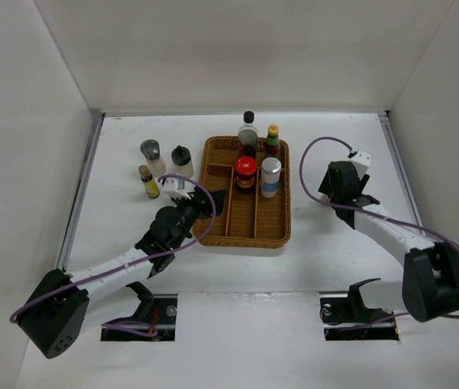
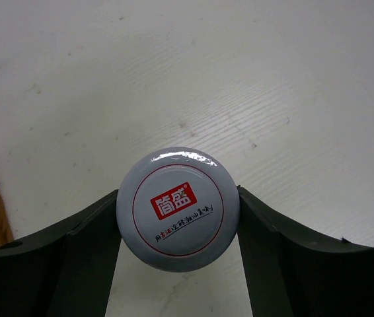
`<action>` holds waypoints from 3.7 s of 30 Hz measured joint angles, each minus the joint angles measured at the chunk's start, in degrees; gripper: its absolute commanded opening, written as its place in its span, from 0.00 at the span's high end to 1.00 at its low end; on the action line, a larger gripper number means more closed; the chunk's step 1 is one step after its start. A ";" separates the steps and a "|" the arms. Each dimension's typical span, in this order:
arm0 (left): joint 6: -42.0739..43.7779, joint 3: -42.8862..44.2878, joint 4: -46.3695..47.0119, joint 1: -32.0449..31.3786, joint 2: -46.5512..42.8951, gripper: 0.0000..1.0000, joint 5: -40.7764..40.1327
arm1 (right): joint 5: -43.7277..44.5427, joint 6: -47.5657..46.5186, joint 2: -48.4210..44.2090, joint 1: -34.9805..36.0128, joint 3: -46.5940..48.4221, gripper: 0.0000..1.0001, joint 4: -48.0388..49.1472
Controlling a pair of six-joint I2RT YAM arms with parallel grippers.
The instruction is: Organize the condiment bottles
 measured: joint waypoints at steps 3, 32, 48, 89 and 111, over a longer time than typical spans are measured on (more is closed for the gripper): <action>0.00 0.00 0.00 -0.11 0.20 0.28 -0.02 | 0.96 -0.76 -5.75 4.42 -0.09 0.51 -1.75; 0.52 0.00 0.22 -0.42 1.11 0.28 -0.26 | 1.11 0.11 0.83 35.63 3.17 0.46 1.55; 3.04 2.78 -7.37 -0.37 -1.09 0.30 -5.35 | 1.40 -2.58 -5.18 35.47 2.38 0.00 8.09; 11.96 48.63 -44.48 17.38 40.76 0.20 -16.20 | -14.32 0.26 -18.53 34.29 -10.29 0.12 17.09; 16.98 49.53 -39.23 17.53 41.00 0.52 -16.98 | -15.37 0.50 -18.95 32.74 -10.36 0.13 17.46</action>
